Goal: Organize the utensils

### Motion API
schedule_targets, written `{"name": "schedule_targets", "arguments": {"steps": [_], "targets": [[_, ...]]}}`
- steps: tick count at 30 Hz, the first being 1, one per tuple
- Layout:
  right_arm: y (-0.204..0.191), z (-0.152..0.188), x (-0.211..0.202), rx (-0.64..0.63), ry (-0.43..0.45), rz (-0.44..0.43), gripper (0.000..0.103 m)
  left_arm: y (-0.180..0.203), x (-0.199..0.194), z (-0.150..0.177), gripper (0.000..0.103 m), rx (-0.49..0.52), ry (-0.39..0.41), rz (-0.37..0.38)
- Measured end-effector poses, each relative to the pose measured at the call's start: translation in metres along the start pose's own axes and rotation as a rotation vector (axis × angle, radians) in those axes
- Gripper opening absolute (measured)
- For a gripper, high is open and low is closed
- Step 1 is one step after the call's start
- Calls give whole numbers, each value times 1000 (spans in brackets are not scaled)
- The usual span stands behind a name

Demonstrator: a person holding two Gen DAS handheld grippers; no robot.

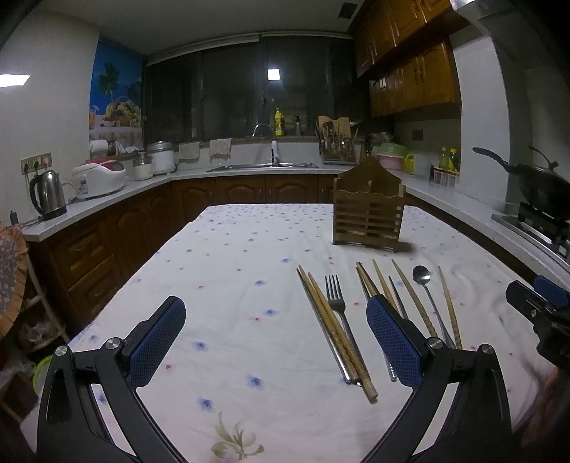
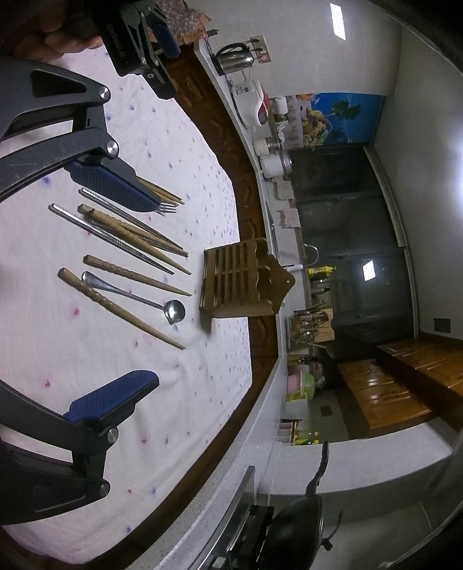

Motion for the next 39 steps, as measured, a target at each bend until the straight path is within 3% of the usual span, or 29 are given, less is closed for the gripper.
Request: {"name": "schedule_targets", "arguments": {"steps": [19, 27, 39], "targets": [[-5, 1, 1, -1, -2, -7, 92, 1, 0, 0, 103, -10, -8, 12], [-9, 0, 4, 6, -17, -20, 92, -2, 12, 5, 103, -34, -52, 40], [0, -4, 22, 49, -93, -59, 92, 7, 47, 1, 103, -33, -134, 159]]}}
Point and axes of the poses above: each gripper's, at about its wrist camera, not at the fingertips, and x roughly the way its jaws point, y to its right, z to its underside, the point moved 10 cm from there along x, roughly the way its jaws point, and after that the axes turned 9 degrees about x, right-handed, at the moved point
